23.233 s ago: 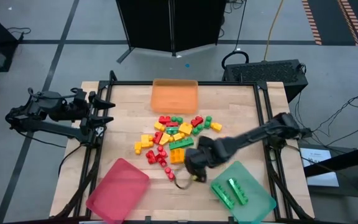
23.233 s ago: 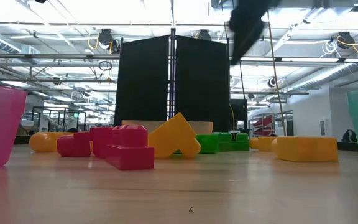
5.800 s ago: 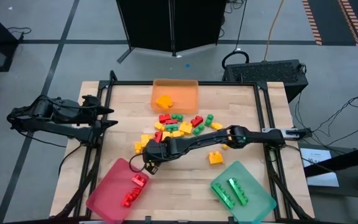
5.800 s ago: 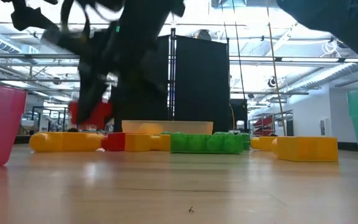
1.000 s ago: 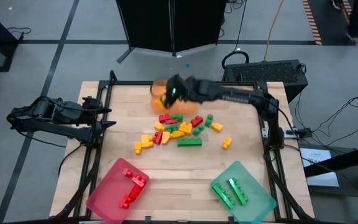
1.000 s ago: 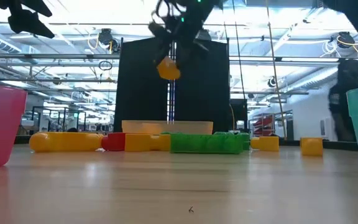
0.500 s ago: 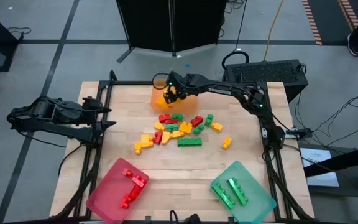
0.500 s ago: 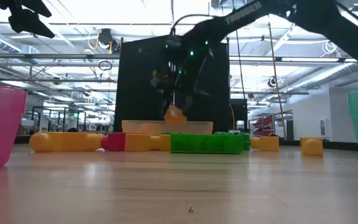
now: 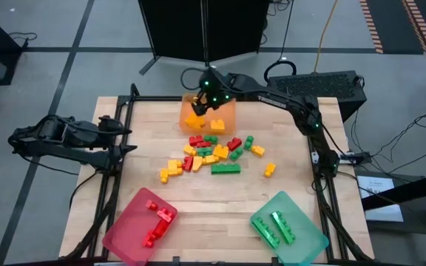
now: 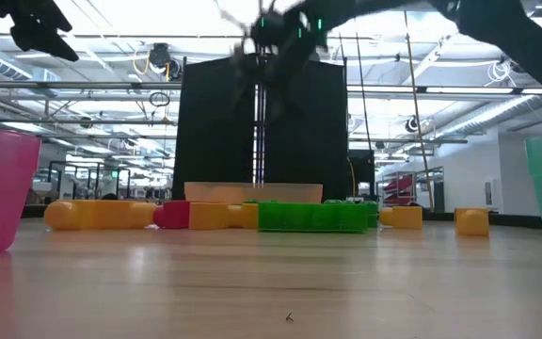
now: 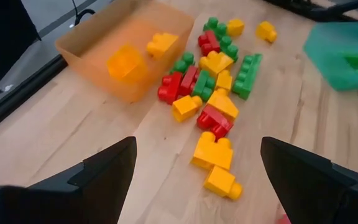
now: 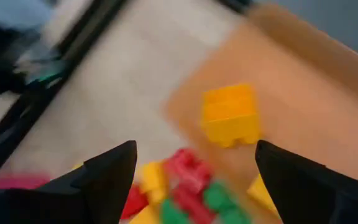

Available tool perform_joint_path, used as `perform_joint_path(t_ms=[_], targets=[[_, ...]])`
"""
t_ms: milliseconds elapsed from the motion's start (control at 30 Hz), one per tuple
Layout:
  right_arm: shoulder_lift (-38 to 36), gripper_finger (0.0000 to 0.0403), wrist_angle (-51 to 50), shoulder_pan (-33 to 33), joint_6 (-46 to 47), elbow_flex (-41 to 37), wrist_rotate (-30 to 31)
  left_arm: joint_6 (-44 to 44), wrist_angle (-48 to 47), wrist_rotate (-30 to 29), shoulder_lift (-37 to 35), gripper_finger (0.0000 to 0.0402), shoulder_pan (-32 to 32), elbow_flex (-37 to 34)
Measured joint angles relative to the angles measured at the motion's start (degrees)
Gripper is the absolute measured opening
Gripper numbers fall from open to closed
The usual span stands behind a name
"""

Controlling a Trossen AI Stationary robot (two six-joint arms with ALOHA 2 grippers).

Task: Sort blocks
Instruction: Put the yellow 1 stud game piece into the orange bin

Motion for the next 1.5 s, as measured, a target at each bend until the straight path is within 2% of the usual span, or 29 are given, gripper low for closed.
perform_joint_path(t_ms=[133, 200, 267, 400, 433, 500, 600, 667, 833, 933, 1033, 1100, 1233, 1500], targets=[[-1.70, 0.0322, -7.64, 6.45, -2.09, 9.46, -0.78, 0.01, -1.87, 0.38, 0.00, 0.0345, -0.01, 0.00], [-5.11, 0.0322, -7.92, 9.60, -1.11, 7.58, 0.38, 0.07, -2.98, 0.38, 0.02, 0.0345, -0.01, 0.01], [-6.56, 0.0322, -14.50, 13.34, 0.33, 6.04, 5.86, 0.07, -3.47, 0.36, 0.00, 0.0345, 0.01, 0.01], [-6.25, 0.0322, -38.92, 20.39, 7.51, 5.50, 17.25, 0.69, -3.81, 0.36, 0.00, 0.0345, 0.01, 0.02], [-6.17, 0.0322, -39.28, 21.69, 8.56, 4.84, 19.34, 1.56, -3.78, 0.36, 0.00, 0.0345, 0.01, 0.00], [-8.77, 0.0322, -36.24, 23.33, 10.55, 1.13, 19.88, 3.15, -3.73, 0.36, 0.01, 0.0345, 0.00, 0.00], [-12.38, 0.0322, -38.28, 23.61, 15.85, -5.09, 21.13, 3.52, -3.68, 0.32, -0.02, 0.0345, 0.00, 0.02], [-18.19, 0.0322, -36.94, 23.46, 20.31, -15.17, 21.85, 3.57, -3.66, 0.38, -0.29, 0.0345, 0.00, 0.01], [-35.23, 0.0317, -38.16, 23.11, 52.00, -40.23, 20.56, 4.50, -3.65, 1.23, -0.87, 0.0345, 0.01, 0.04], [-44.68, 0.0314, -27.17, 23.30, 67.24, -51.48, 19.83, 4.52, -3.49, 1.21, -0.92, 0.0345, -0.01, 0.04], [-49.98, 0.0316, -14.16, 24.03, 72.29, -59.54, 19.68, 4.50, -2.93, 0.83, -0.94, 0.0345, 0.01, 0.04], [-50.08, 0.0317, -9.99, 24.32, 73.64, -63.22, 16.62, 4.58, -2.94, 0.80, -0.94, 0.0345, 0.01, 0.04], [-46.15, 0.0317, -9.95, 24.29, 75.30, -67.56, 9.65, 4.65, -2.98, 0.41, -0.94, 0.0345, 0.01, 0.04], [-38.08, 0.0316, -10.58, 22.90, 75.41, -67.97, 7.54, 4.89, -3.08, 0.29, -0.96, 0.0345, 0.01, 0.04]])
